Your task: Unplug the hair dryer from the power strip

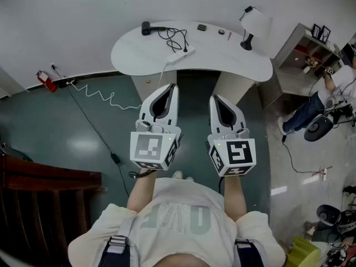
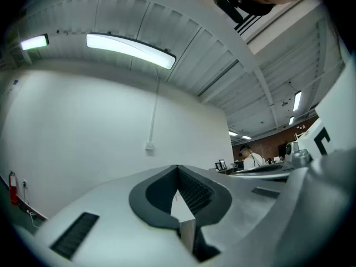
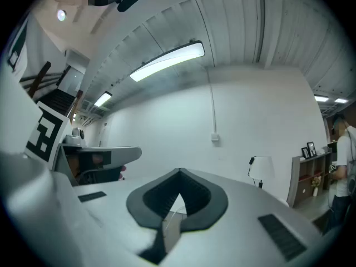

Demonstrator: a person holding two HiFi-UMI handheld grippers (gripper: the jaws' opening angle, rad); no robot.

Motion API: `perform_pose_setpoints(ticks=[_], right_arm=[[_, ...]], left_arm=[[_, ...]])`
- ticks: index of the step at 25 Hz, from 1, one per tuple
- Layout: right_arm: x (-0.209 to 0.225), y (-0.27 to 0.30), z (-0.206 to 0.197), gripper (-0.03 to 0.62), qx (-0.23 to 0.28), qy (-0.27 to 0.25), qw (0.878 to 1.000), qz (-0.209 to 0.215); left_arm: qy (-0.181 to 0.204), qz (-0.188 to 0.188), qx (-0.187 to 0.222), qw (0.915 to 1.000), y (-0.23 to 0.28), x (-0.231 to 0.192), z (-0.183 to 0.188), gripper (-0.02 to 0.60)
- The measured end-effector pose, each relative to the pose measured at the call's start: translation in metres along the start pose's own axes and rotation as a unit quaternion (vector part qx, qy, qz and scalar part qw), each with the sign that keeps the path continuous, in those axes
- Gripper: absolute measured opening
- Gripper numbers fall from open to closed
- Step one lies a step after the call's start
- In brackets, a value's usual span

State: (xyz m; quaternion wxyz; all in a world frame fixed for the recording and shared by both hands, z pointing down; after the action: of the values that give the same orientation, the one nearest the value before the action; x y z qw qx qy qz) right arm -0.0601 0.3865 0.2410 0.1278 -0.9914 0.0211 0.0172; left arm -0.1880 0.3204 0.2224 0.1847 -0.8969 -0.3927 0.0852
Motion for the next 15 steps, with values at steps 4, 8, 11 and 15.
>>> perform_pose_setpoints(ticks=[4, 8, 11, 15], right_arm=[[-0.003, 0.005, -0.003, 0.003, -0.003, -0.015, 1.0, -0.002], [-0.003, 0.012, -0.009, 0.003, -0.006, -0.018, 1.0, -0.003], [-0.001, 0.018, -0.015, 0.003, -0.007, -0.004, 1.0, -0.004], [0.0, 0.028, -0.025, 0.003, -0.003, 0.013, 1.0, -0.002]], left_arm=[[-0.004, 0.006, -0.012, 0.9999, -0.001, -0.004, -0.009, 0.005], [-0.004, 0.006, -0.016, 0.9998, 0.003, -0.011, -0.015, 0.005], [-0.005, 0.008, -0.02, 0.9998, 0.003, -0.018, -0.018, 0.006], [-0.01, 0.01, -0.019, 0.9997, 0.001, -0.033, -0.021, 0.006]])
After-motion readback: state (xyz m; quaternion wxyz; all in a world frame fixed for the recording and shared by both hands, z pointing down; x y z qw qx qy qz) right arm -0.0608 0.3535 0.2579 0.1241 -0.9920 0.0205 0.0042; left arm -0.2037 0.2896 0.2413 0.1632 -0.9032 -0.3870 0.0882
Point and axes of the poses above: the fingertips, and each gripper's own axes: y forward along the fingers, x to its right, z out of its top, the point moved 5 cm from there along -y, backward along the fingers, and after that the axes turned 15 degrees about x, right-handed, at the moved point
